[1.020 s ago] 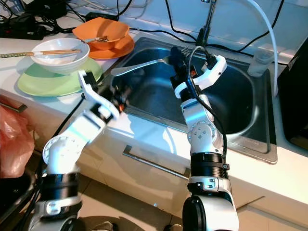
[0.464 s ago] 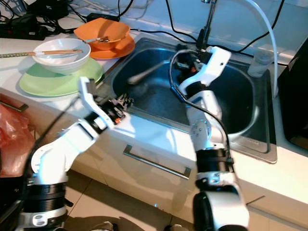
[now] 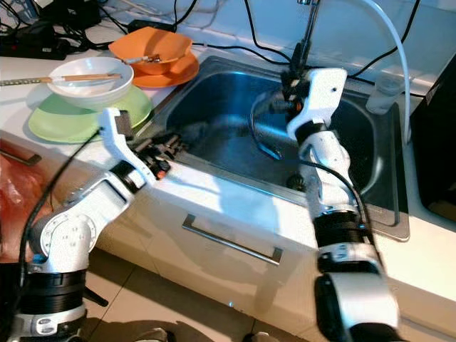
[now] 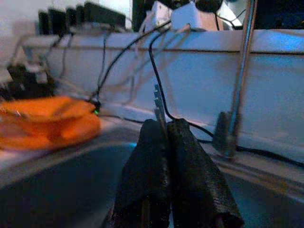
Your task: Kitchen organization
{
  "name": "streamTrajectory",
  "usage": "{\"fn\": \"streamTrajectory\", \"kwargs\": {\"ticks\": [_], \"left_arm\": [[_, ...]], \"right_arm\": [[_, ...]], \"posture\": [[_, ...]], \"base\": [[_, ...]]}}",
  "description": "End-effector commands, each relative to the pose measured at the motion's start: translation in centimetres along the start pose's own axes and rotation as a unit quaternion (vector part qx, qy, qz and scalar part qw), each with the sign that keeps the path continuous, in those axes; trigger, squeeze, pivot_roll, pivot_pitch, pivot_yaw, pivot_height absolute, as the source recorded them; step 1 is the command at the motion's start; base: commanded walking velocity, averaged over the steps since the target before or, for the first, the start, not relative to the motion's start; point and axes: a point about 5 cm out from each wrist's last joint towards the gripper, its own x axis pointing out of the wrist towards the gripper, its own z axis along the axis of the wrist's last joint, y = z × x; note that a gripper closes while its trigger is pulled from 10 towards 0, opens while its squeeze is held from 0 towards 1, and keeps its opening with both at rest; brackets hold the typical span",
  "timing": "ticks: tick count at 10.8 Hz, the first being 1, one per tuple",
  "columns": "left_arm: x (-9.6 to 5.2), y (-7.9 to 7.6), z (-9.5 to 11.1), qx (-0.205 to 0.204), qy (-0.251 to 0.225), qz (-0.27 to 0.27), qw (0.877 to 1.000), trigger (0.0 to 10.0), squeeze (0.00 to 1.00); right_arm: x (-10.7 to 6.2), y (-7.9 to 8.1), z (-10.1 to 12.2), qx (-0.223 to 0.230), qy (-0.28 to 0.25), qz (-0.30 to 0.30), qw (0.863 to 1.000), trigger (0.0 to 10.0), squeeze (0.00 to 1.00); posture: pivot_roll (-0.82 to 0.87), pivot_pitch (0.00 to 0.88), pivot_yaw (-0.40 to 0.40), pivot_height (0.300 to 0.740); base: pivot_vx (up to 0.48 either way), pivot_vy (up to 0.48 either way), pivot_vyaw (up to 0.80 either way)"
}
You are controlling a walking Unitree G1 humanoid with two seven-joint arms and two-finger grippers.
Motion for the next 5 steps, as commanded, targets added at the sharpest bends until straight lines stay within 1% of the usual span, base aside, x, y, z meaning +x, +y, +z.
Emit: {"fn": "streamTrajectory", "kwargs": {"ticks": [1,2,3,4,5], "left_arm": [[-0.1,0.7,0.1,0.010,-0.003,0.024,1.000,10.0,1.00],[-0.1,1.0,0.3,0.016,-0.010,0.034,0.999,10.0,0.09],[0.0,0.9,0.5,0.019,-0.012,0.031,0.999,10.0,0.04],[0.0,0.9,0.4,0.021,-0.012,0.029,0.999,10.0,0.05],[0.0,0.8,0.2,0.026,-0.010,0.029,0.999,10.0,0.06]], "right_arm": [[-0.5,-0.8,-0.6,-0.027,0.012,-0.008,1.000,10.0,0.00],[-1.0,-1.5,-1.6,-0.044,0.035,-0.007,0.998,10.0,0.00],[-1.4,-1.8,-2.5,-0.057,0.053,-0.006,0.997,10.0,0.00],[-1.1,-1.8,-2.7,-0.067,0.057,-0.003,0.996,10.0,0.00],[-0.4,-1.7,-2.4,-0.072,0.058,-0.001,0.996,10.0,0.00]], "posture": [[0.06,0.093,-0.030,0.740],[0.06,0.094,-0.029,0.740],[0.06,0.093,-0.027,0.740],[0.06,0.093,-0.025,0.740],[0.06,0.096,-0.027,0.740]], "base": [[0.000,0.000,0.00],[0.000,0.000,0.00],[0.000,0.000,0.00],[0.000,0.000,0.00],[0.000,0.000,0.00]]}}
